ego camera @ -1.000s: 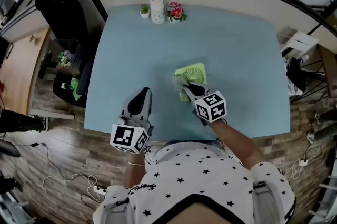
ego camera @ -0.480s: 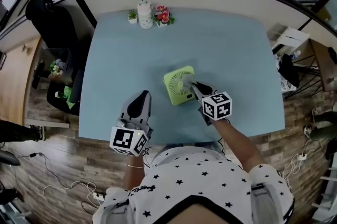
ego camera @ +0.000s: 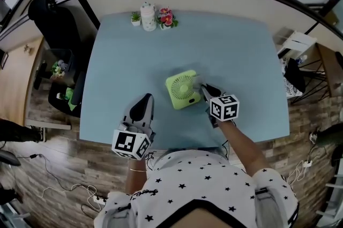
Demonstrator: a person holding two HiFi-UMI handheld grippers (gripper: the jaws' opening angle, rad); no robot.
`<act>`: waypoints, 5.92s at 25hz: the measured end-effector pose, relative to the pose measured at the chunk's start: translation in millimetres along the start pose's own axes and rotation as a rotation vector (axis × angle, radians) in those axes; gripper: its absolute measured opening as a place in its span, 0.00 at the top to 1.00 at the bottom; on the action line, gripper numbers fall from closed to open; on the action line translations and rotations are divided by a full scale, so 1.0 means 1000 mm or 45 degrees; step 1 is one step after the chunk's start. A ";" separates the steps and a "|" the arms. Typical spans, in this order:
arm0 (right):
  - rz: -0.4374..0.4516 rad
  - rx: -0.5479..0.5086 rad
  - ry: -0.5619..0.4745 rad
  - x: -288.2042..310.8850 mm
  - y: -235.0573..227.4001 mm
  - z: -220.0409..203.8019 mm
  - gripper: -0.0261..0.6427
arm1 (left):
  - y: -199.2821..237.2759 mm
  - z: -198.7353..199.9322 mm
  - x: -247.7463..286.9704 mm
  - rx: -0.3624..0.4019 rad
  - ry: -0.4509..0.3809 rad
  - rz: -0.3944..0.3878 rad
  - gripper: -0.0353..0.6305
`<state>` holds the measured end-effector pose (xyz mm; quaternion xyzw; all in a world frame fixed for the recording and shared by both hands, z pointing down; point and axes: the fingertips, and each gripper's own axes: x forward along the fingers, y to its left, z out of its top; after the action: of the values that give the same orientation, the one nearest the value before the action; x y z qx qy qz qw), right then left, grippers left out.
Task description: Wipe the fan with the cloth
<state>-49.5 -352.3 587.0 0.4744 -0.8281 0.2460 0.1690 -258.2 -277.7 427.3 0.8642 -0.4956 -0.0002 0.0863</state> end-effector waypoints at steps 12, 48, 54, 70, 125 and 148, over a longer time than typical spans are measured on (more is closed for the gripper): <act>0.061 -0.036 -0.138 -0.019 0.032 0.027 0.92 | -0.006 0.001 0.004 0.007 -0.001 -0.036 0.90; 0.121 -0.058 0.014 -0.002 0.038 -0.020 0.92 | -0.004 -0.002 0.006 0.017 0.028 -0.039 0.90; 0.034 0.017 0.009 -0.006 0.009 -0.024 0.92 | -0.005 -0.002 0.011 0.021 0.031 -0.048 0.90; 0.264 -0.014 -0.073 -0.013 0.081 -0.014 0.92 | -0.007 -0.001 0.009 0.024 0.033 -0.059 0.90; 0.154 0.215 -0.110 -0.030 0.036 -0.012 0.92 | -0.020 -0.010 0.031 0.025 0.065 -0.153 0.90; 0.173 0.154 -0.401 -0.073 0.047 0.073 0.92 | -0.027 -0.005 0.043 0.041 0.062 -0.207 0.90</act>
<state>-57.7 -322.3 477.7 0.4593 -0.8582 0.2290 -0.0086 -212.4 -300.5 432.2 0.9027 -0.4215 0.0218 0.0839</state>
